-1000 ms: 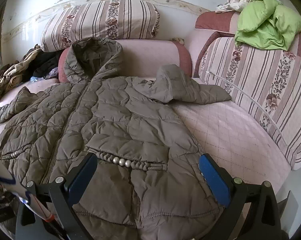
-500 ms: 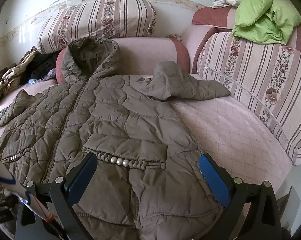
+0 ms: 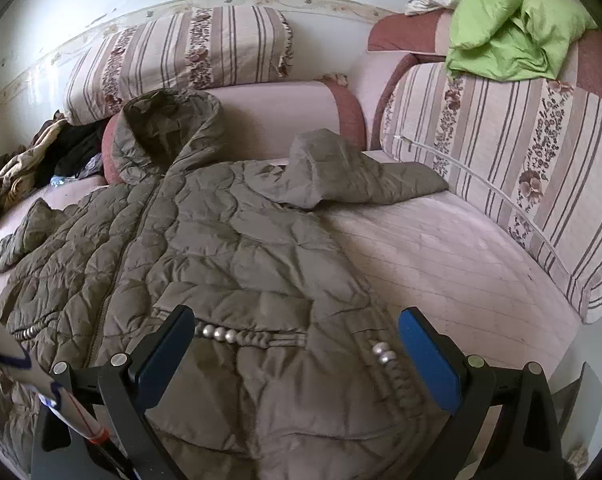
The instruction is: Fold large clothes
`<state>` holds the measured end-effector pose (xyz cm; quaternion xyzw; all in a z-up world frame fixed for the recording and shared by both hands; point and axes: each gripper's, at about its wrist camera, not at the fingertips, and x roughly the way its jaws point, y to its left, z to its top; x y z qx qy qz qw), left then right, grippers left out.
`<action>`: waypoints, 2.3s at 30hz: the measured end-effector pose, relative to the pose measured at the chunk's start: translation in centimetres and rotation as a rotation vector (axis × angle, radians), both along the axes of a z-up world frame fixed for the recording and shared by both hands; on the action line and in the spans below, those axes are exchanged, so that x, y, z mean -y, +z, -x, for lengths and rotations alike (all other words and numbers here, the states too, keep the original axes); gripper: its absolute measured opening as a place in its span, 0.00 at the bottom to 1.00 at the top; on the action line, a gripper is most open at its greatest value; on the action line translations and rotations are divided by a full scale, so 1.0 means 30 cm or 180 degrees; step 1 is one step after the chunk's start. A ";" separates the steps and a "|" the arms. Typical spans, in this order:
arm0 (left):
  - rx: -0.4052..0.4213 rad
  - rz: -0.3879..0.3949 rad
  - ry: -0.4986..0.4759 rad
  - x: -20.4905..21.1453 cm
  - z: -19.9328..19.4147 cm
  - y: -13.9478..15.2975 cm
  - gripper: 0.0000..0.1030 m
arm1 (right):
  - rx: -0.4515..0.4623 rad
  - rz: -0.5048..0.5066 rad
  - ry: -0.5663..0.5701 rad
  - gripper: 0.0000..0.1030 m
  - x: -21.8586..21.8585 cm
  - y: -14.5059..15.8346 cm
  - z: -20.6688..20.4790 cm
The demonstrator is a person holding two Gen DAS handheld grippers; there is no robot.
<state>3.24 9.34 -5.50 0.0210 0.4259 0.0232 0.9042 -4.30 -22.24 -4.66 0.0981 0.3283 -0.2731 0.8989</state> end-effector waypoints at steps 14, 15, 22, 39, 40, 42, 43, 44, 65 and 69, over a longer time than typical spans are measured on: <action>-0.0327 0.0159 -0.0496 -0.050 -0.098 -0.114 0.95 | -0.0177 -0.1358 -0.0341 0.66 0.314 -0.063 0.224; -0.0397 0.0145 -0.0538 -0.040 -0.106 -0.130 0.78 | -0.0240 -0.1437 -0.0291 0.49 0.313 -0.084 0.215; -0.0577 0.0055 -0.0456 -0.052 -0.108 -0.194 0.52 | -0.0894 -0.1188 -0.0109 0.31 0.179 -0.193 0.226; -0.0155 0.0183 -0.0089 -0.181 0.045 -0.058 0.64 | -0.0310 -0.0876 0.0005 0.61 0.086 0.053 0.387; -0.0115 0.0185 -0.0061 -0.191 0.059 -0.036 0.64 | -0.0196 -0.0819 0.0047 0.62 0.070 0.086 0.388; -0.0013 0.0185 0.0011 -0.215 0.087 0.020 0.66 | -0.0029 -0.0689 0.0163 0.69 0.029 0.148 0.375; 0.0032 0.0183 0.0047 -0.224 0.098 0.046 0.66 | 0.0041 -0.0624 0.0223 0.71 0.005 0.175 0.369; 0.0077 0.0187 0.0083 -0.236 0.108 0.073 0.67 | 0.0121 -0.0575 0.0291 0.73 -0.020 0.202 0.362; 0.0600 0.0061 0.0260 -0.288 0.028 0.314 0.78 | 0.0115 -0.0338 0.0853 0.81 -0.242 0.265 0.164; 0.0549 0.0048 0.0128 -0.211 0.017 0.267 0.78 | -0.0070 -0.0384 0.0826 0.81 -0.249 0.205 0.109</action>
